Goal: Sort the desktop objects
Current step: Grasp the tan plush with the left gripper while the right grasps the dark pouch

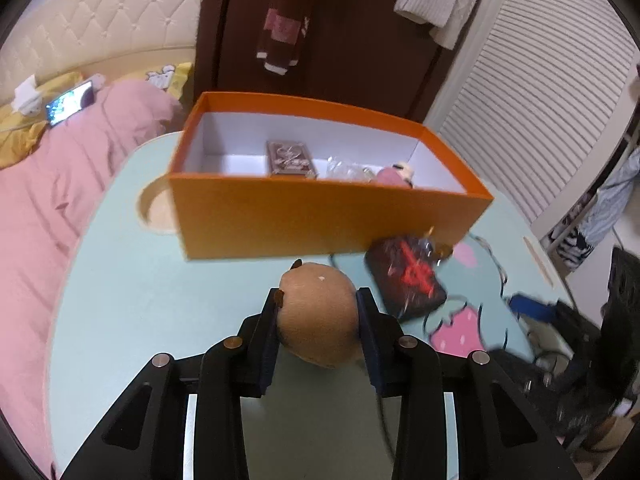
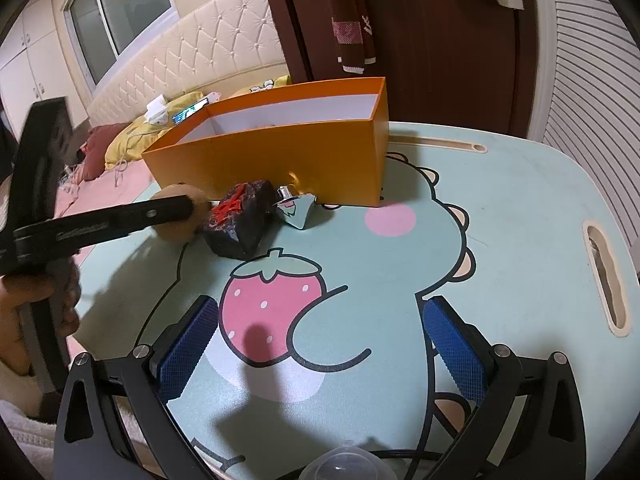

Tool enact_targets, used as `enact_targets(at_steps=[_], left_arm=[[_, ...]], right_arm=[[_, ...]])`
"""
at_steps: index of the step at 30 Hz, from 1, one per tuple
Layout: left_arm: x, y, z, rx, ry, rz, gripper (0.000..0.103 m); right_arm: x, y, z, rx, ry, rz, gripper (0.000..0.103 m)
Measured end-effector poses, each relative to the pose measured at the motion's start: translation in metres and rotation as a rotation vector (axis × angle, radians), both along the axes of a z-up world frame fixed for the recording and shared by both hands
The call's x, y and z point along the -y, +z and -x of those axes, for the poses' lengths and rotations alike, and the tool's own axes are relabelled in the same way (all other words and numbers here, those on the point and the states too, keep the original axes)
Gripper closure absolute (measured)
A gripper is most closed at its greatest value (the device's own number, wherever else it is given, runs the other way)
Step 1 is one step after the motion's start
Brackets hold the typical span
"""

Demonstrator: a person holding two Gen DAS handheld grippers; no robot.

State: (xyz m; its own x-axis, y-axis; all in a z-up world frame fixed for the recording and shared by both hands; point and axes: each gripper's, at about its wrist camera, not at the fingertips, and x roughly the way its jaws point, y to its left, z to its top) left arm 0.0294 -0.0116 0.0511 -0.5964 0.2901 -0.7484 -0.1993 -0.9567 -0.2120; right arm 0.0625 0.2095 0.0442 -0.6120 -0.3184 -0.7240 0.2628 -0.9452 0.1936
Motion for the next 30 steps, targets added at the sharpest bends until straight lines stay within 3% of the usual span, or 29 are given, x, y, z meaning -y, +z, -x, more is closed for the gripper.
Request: enact_targets(at_steps=[3,11,16,22,30], left_arm=[[0.008,-0.001,-0.012,-0.001,0.028,0.029,0.068],[0.019,-0.014,-0.020,-0.038,0.092,-0.059,0.064],[0.017,-0.017,-0.022,-0.065,0.089,-0.055,0.064],[0.016,-0.018,-0.024,-0.079,0.090,-0.047,0.064],[0.015,-0.018,-0.026,-0.093,0.085,-0.027,0.064]], right_arm=[[0.001,0.000,0.000,0.001,-0.001,-0.006,0.000],[0.018,0.008,-0.002,-0.026,0.009,-0.056,0.002],[0.044,0.019,0.004,-0.055,0.057,-0.106,0.022],[0.072,0.011,0.025,0.000,0.081,-0.126,0.042],[0.090,0.002,0.044,0.036,0.065,-0.184,0.049]])
